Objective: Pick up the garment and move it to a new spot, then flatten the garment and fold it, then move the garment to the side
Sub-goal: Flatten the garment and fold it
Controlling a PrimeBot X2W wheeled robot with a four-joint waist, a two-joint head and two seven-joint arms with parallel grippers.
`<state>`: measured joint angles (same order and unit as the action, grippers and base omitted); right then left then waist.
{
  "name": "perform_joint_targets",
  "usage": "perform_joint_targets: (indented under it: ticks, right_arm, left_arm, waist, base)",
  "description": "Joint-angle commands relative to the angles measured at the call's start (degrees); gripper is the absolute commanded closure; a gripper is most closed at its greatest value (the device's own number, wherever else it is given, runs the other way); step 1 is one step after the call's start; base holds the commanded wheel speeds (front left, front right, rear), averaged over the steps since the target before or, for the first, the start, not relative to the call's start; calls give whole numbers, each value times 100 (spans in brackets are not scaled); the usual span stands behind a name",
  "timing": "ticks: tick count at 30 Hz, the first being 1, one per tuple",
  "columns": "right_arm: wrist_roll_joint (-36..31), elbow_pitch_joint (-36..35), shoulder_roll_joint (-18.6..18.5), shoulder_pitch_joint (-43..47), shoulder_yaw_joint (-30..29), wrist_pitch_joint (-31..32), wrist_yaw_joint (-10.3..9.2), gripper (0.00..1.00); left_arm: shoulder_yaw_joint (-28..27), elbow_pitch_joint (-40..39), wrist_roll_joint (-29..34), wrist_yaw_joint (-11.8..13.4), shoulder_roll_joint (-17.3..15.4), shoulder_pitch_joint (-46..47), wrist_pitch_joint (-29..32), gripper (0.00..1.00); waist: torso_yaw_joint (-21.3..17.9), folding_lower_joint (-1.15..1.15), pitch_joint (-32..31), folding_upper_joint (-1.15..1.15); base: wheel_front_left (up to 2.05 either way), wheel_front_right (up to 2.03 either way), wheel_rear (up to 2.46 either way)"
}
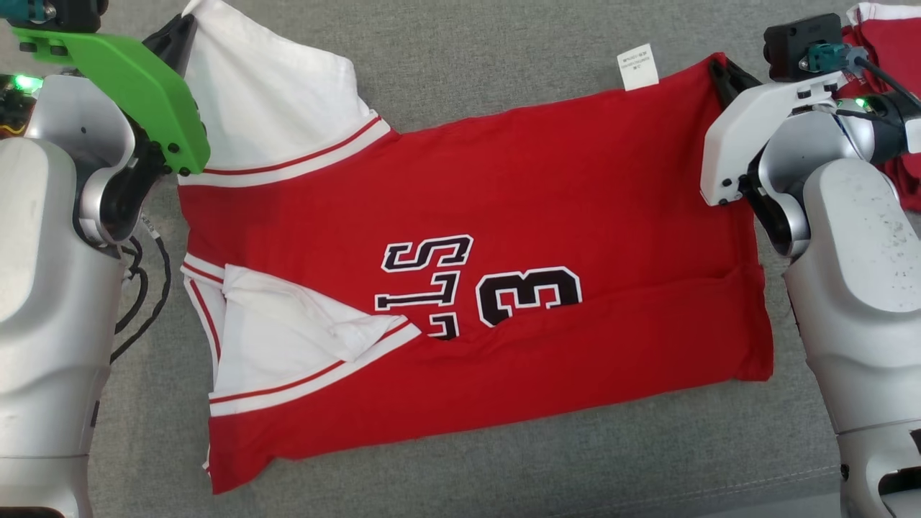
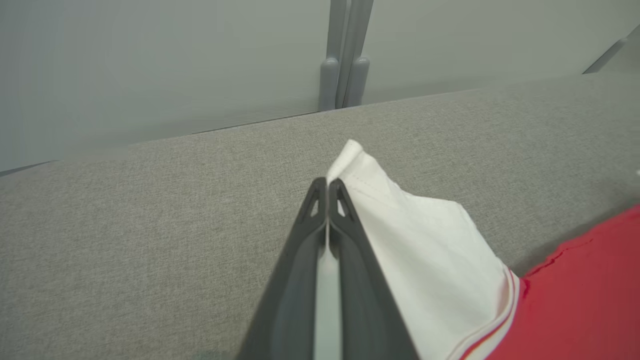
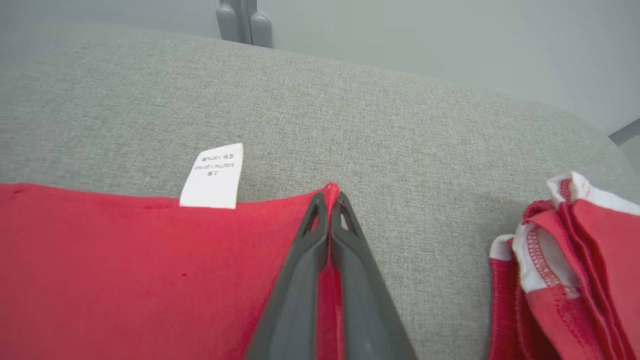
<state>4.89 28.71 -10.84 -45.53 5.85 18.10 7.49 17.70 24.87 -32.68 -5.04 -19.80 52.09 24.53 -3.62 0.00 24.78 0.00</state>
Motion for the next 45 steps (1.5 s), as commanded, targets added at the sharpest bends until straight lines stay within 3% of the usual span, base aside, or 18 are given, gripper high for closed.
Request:
perform_joint_targets:
  ticks: [1,12,21,27,36,44,45]
  right_arm:
    - [17,21,16,-35,-20,-144,0,100]
    - [743,-661,-389,1255,83,-1069,0,100]
    - [1028,-2057,-339,3003,-433,-1125,0,100]
    - [958,-2763,-117,3799,-791,-984,0,100]
    - [905,-2989,152,4316,-1116,-907,0,100]
    - [863,-2751,259,4442,-1272,-969,0,100]
    - [869,-2721,276,4452,-1270,-984,0,100]
  left_arm:
    - [-28,9,-67,-31,9,69,-76,100]
    - [-117,-1041,-505,-124,-103,-1333,-524,100]
    - [-461,-2600,-776,409,-255,-3280,-771,100]
    - [-580,-3255,-935,717,-109,-4387,-979,100]
    - [-533,-3308,-1184,950,263,-5397,-1237,100]
    - [-512,-2804,-1343,845,418,-5595,-1388,100]
    - [-500,-2749,-1340,836,434,-5602,-1422,79]
  waist:
    - [13,0,-74,0]
    - [200,0,-597,0]
    - [304,0,-973,0]
    - [334,0,-1096,0]
    - [405,0,-1204,0]
    - [441,0,-1292,0]
    - [441,0,-1305,0]
  base:
    - [0,0,0]
    - [0,0,0]
    - [0,0,0]
    - [0,0,0]
    - [0,0,0]
    - [0,0,0]
    - [0,0,0]
